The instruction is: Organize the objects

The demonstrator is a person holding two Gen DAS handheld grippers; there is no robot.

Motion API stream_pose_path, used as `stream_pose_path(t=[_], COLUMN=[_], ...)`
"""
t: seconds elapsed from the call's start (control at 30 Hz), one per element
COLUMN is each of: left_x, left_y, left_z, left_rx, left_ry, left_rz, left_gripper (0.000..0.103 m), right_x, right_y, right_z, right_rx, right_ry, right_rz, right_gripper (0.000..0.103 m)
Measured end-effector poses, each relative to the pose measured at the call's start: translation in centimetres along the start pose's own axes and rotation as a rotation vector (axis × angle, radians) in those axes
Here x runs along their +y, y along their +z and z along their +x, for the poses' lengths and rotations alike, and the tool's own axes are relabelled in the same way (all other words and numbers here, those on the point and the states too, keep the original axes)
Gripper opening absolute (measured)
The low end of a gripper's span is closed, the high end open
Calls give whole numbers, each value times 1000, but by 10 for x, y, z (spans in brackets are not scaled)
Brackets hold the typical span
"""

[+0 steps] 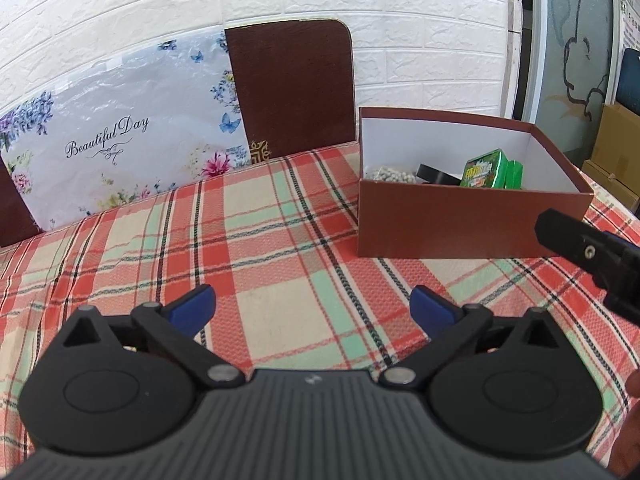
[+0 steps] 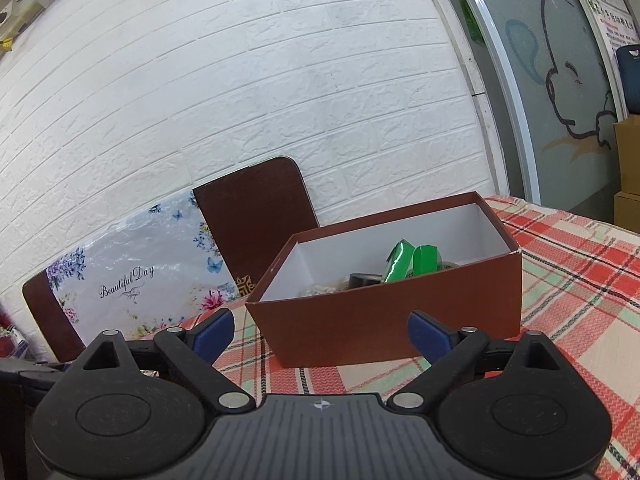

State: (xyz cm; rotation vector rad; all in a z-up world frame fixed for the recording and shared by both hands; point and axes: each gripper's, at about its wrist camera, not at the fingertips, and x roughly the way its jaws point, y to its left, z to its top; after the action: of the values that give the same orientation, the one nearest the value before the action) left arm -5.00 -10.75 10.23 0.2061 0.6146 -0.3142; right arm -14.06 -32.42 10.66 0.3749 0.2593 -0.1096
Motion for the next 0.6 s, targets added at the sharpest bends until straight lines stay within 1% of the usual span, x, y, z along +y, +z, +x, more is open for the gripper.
stream_pose_path(t=[0.07, 0.3, 0.6], left_x=[3, 6, 13], left_y=[-4, -17, -27], left_z=[-2, -7, -27], left_rx=[7, 32, -22], left_ry=[1, 44, 62], left_rz=[-4, 6, -33], left_gripper=[103, 103, 103], right_x=[4, 18, 30], right_y=[-3, -12, -16], right_z=[-4, -18, -40], right_rx=[-1, -7, -54], right_ry=[-8, -29, -62], right_rz=[2, -27, -50], right_gripper=[96, 101, 102])
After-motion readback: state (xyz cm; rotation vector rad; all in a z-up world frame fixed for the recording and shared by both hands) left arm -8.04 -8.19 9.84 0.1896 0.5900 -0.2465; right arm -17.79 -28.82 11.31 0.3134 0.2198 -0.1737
